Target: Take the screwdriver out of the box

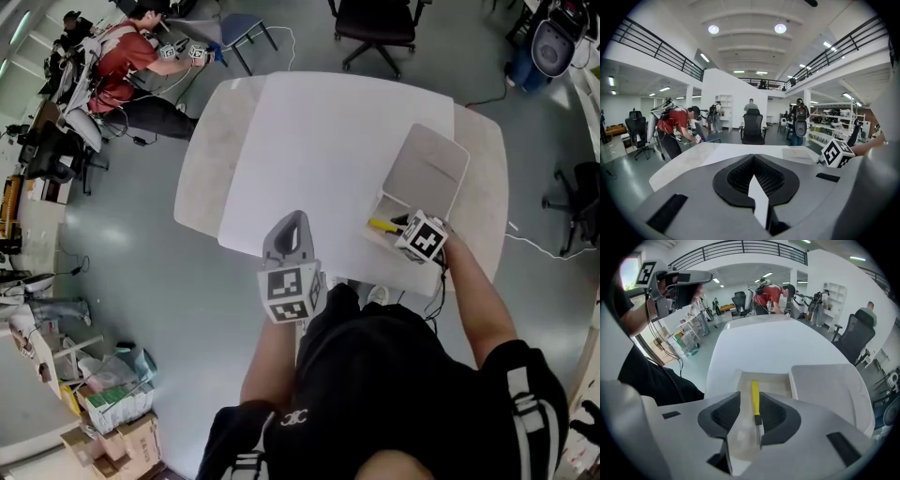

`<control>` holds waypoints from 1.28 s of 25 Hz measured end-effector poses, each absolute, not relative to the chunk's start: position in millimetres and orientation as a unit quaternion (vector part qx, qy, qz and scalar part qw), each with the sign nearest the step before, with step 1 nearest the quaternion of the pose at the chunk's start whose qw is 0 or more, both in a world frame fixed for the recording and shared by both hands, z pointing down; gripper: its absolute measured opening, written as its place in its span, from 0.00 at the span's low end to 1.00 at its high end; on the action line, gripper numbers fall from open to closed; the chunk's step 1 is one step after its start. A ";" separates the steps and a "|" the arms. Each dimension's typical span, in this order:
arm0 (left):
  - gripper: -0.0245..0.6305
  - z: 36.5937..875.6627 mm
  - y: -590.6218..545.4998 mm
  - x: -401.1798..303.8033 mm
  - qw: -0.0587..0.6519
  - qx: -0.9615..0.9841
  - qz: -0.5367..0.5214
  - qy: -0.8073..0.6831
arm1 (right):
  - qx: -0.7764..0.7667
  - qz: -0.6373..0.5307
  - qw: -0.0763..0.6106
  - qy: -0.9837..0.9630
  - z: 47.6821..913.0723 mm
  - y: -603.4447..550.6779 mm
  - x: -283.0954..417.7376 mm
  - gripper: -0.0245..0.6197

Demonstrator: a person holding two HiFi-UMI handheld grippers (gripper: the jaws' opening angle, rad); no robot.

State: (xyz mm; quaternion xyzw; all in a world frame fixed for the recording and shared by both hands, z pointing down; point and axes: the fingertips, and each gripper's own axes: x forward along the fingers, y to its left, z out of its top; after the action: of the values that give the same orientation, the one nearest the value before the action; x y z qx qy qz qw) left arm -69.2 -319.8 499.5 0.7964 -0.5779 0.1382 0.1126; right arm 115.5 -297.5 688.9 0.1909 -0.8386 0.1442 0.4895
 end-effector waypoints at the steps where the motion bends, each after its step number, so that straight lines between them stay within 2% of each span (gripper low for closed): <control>1: 0.06 499.8 -319.2 -71.8 0.113 0.794 0.138 -0.580 | 0.191 0.148 0.492 -0.836 692.0 -299.3 113.9 0.19; 19: 0.06 508.1 -321.6 -111.5 0.128 0.766 0.143 -0.613 | 0.206 0.207 0.561 -0.774 757.8 -323.6 108.4 0.21; 23: 0.06 510.6 -327.4 -114.0 0.129 0.766 0.143 -0.613 | 0.209 0.215 0.552 -0.778 762.1 -325.0 101.8 0.21; 25: 0.06 512.2 -330.4 -112.4 0.129 0.768 0.144 -0.611 | 0.216 0.224 0.541 -0.782 762.3 -326.0 99.5 0.15; 32: 0.06 508.4 -340.5 -98.1 0.120 0.787 0.141 -0.589 | 0.255 0.214 0.525 -0.783 735.6 -330.8 107.8 0.15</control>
State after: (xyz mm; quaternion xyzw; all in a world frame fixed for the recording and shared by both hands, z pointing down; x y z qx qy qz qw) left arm -98.1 -340.5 508.4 0.7868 -0.5888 0.1411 0.1199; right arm 107.8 -330.8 735.6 0.2547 -0.7832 0.2138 0.5254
